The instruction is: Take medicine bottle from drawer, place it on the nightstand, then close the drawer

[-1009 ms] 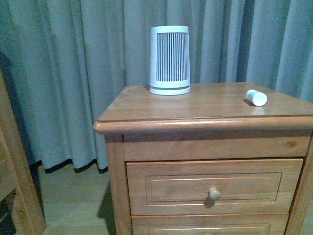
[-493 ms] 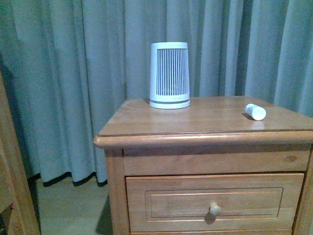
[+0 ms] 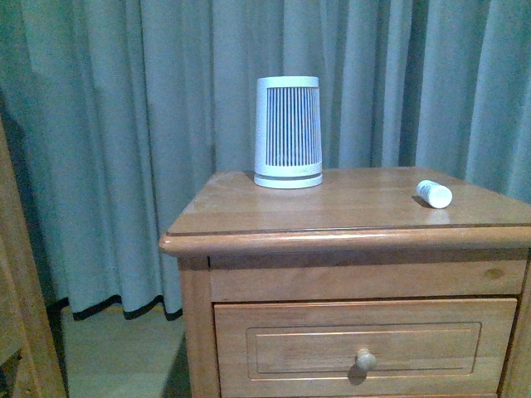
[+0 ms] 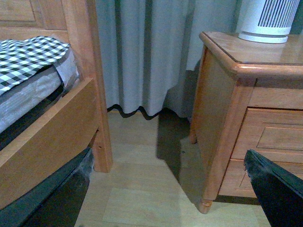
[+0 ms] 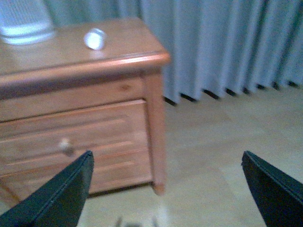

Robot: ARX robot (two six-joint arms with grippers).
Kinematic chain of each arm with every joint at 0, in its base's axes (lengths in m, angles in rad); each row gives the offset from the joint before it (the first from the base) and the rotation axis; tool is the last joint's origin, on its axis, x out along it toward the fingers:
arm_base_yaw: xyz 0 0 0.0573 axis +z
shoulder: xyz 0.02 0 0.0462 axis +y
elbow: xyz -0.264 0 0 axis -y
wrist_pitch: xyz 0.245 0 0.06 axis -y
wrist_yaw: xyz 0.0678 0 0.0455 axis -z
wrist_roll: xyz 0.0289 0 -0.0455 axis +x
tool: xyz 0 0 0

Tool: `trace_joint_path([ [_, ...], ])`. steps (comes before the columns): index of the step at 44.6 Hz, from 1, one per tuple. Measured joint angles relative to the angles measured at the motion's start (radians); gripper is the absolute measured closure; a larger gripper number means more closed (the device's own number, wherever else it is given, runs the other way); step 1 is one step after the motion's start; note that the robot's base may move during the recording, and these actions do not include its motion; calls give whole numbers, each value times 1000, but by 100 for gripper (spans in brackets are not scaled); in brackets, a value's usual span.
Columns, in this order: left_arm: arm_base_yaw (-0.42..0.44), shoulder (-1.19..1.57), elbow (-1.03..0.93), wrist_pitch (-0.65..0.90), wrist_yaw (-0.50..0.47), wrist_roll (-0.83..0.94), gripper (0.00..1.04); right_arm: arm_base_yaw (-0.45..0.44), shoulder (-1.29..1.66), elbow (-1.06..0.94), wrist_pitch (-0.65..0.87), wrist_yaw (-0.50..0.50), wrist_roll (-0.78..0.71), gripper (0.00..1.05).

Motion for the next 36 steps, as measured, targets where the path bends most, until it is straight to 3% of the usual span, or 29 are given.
trace_joint_path([
  [2, 0, 0, 0, 0, 0, 0, 7, -19, -28, -30, 62, -149, -42, 21],
  [4, 0, 0, 0, 0, 0, 0, 7, -19, -44, -40, 76, -219, -61, 30],
  [19, 0, 0, 0, 0, 0, 0, 7, -24, -86, -98, 91, -231, -97, 101],
  [36, 0, 0, 0, 0, 0, 0, 7, -24, -131, -139, 96, -233, -101, 102],
])
